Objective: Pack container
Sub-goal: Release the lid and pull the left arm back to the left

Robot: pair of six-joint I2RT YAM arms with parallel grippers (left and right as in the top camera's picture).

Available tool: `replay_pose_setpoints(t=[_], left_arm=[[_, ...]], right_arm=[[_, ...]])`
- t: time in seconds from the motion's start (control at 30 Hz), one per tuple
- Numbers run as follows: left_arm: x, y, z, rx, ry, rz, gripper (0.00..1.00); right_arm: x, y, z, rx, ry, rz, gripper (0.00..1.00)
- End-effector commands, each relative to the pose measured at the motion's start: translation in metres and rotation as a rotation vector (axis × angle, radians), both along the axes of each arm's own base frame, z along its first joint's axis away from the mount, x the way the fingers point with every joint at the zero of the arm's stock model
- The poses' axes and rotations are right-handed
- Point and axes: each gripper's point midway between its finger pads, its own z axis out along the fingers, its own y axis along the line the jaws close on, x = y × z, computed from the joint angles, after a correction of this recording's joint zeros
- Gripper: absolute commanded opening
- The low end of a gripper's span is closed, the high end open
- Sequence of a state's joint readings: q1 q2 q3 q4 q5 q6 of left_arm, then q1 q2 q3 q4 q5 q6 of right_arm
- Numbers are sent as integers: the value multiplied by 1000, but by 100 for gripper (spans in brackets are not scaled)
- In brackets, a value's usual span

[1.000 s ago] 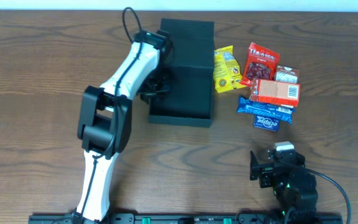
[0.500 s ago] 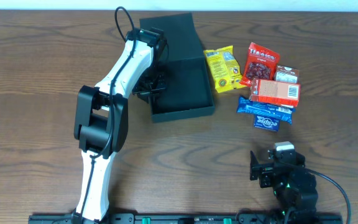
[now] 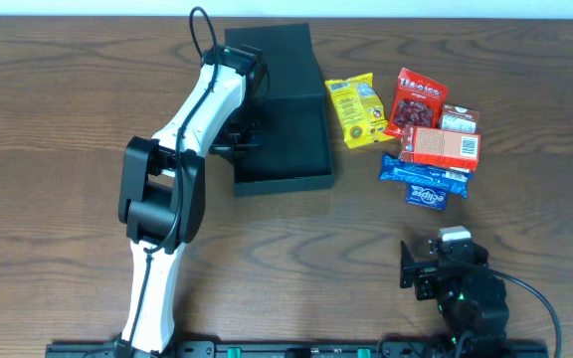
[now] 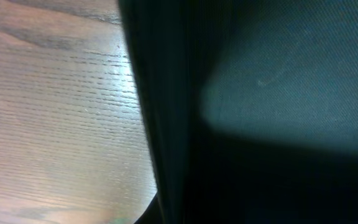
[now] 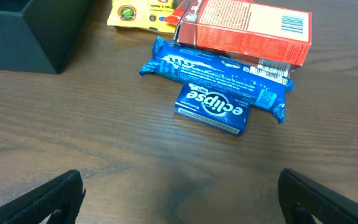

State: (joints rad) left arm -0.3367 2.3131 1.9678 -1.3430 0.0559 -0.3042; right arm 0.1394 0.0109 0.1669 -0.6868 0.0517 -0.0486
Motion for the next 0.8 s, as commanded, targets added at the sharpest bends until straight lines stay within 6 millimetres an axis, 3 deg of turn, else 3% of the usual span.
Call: replay_pose_setpoints(t=[0.0,0.37,0.4,0.43,0.5,0.6,0.63,0.77], left_arm=[[2,7,16,17,-34,-71,6],[4,13,16,39,-40,-95,6],[4,12,16,39,-41,-95,15],[4,12,16,37,-40,-94,38],[3,8,18,11,-40,-89,66],[12,-2,35,-42,-91,-79,94],[16,-3,44,-50,-119,-75,97],[36,-10,92,-94,-268,-62,95]], right_arm=[[0,-1,-3,-8,3,-2,99],[0,-1,-3,-8,3,-3,99],[0,-1,-3,-8,3,-3,99],[0,-1,-3,-8,3,-2,99],[0,-1,-3,-8,3,-2,99],[0,-1,-3,-8,3,-2,99],[0,-1,-3,-8,3,-2,99],[0,-1,-3,-8,4,-2,99]])
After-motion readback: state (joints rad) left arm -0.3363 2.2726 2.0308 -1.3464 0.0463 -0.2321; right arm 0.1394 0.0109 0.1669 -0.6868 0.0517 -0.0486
